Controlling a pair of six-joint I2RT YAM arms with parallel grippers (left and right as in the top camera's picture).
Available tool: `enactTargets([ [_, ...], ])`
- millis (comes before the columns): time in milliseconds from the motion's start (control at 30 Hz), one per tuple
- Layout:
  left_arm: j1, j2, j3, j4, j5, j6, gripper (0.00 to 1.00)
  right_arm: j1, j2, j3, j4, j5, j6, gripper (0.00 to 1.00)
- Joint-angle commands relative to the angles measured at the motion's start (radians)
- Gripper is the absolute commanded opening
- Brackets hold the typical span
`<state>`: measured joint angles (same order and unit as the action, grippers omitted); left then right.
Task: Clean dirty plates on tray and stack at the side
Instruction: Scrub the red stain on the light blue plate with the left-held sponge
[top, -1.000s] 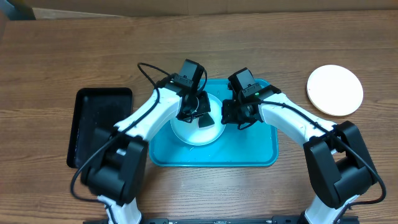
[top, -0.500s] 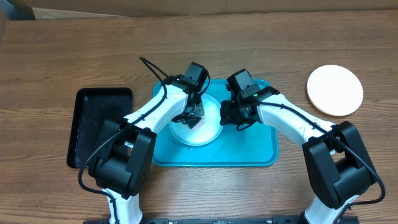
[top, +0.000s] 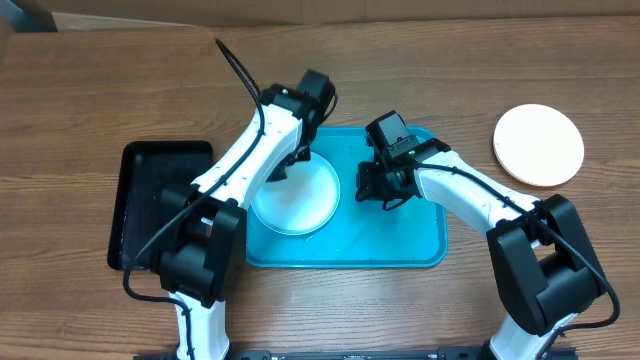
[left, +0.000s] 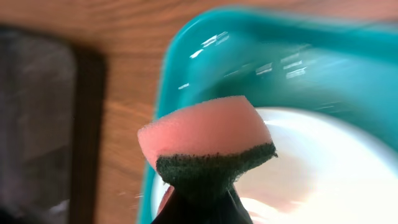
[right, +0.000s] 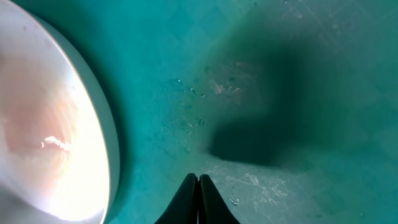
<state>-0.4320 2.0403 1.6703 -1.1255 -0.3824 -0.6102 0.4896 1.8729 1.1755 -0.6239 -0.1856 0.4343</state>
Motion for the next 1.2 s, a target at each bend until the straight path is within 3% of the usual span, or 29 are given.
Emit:
enactTargets([
  [0,0.002,0.005,0.042,0.034,0.270,0.039,0.04,-0.003,-0.014,0.002,0.002,0.013,0.004,0.04],
  [100,-0.001,0.008,0.028,0.101,0.505,0.135,0.04,-0.003,-0.014,0.002,0.002,0.012,0.004,0.04],
  [233,-0.007,0.008,-0.001,0.105,0.545,0.139,0.04,-0.002,-0.014,0.002,0.010,-0.028,0.003,0.04],
  [367,0.016,0.008,-0.014,0.064,0.447,0.124,0.04,0.006,-0.014,0.002,0.025,-0.089,-0.045,0.46],
  [467,0.066,0.008,-0.014,0.026,0.441,0.124,0.04,0.015,-0.014,0.002,0.038,-0.090,-0.045,0.66],
  [633,0.172,0.008,-0.014,-0.036,0.545,0.201,0.04,0.043,-0.014,0.002,0.092,-0.127,-0.045,0.78],
  [733,0.206,0.008,-0.014,-0.066,0.586,0.252,0.04,0.074,-0.011,0.002,0.115,-0.086,-0.045,0.76],
  [867,0.217,0.008,-0.014,-0.086,0.585,0.267,0.04,0.110,0.007,0.002,0.142,-0.036,-0.045,0.58],
  [1067,0.217,0.008,-0.014,-0.087,0.585,0.267,0.04,0.125,0.084,0.002,0.156,-0.009,-0.037,0.43],
  [1167,0.216,0.008,-0.014,-0.087,0.586,0.275,0.04,0.125,0.108,0.002,0.156,-0.009,-0.037,0.28],
])
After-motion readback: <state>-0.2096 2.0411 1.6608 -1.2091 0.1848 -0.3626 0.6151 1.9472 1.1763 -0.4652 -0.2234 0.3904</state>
